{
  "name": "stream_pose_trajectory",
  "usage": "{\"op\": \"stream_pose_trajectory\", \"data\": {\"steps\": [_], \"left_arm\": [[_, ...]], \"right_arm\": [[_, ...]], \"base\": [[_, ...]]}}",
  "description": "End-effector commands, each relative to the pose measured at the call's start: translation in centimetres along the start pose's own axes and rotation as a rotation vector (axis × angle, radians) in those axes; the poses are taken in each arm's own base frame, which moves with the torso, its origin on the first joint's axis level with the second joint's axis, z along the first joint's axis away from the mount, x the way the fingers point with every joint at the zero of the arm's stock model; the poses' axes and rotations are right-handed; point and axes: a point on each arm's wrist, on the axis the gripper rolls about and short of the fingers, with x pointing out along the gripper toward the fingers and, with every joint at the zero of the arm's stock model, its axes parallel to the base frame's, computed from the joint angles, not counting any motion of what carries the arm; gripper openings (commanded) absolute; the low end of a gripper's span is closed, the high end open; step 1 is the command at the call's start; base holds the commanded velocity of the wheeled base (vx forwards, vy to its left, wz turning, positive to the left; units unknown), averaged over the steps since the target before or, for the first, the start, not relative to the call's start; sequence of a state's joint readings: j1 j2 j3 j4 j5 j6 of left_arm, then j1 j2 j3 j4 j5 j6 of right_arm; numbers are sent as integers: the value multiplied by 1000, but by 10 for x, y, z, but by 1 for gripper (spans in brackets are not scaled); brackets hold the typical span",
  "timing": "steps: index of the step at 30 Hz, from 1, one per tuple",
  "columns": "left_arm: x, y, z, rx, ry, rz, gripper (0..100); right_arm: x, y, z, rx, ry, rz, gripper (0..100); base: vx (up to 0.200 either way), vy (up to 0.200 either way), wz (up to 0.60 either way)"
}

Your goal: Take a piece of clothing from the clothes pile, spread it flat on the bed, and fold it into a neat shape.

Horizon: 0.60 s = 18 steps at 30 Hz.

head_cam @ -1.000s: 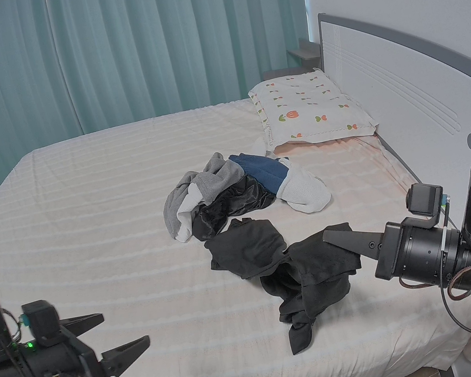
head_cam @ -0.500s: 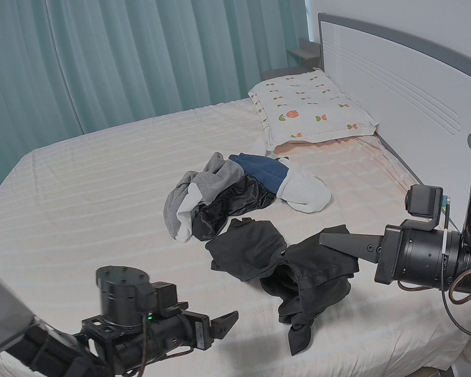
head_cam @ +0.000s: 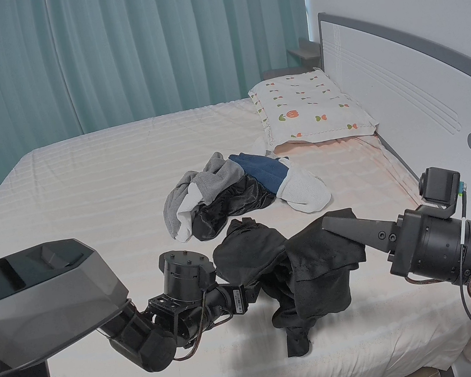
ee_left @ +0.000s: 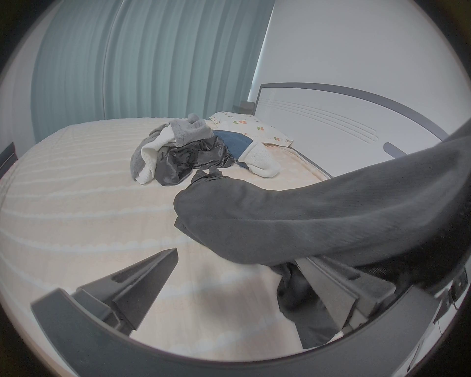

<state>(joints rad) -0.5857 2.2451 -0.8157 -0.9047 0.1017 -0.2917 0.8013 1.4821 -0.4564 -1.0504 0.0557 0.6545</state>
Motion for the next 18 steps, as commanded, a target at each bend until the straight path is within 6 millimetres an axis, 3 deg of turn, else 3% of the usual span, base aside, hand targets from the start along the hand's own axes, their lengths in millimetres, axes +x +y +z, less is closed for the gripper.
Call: {"op": "stream_pose_trajectory", "data": {"steps": [1, 10, 18], "left_arm": [[18, 0, -7, -25, 11, 1, 100], [45, -1, -10, -131, -10, 0, 100], [80, 3, -6, -171, -70, 14, 100]], "right_arm": [[-3, 3, 3, -1, -14, 11, 0], [-4, 5, 8, -4, -36, 26, 0], [-9, 3, 26, -6, -94, 30, 0]], "base": [[0, 0, 0], [0, 0, 0], [0, 0, 0]]}}
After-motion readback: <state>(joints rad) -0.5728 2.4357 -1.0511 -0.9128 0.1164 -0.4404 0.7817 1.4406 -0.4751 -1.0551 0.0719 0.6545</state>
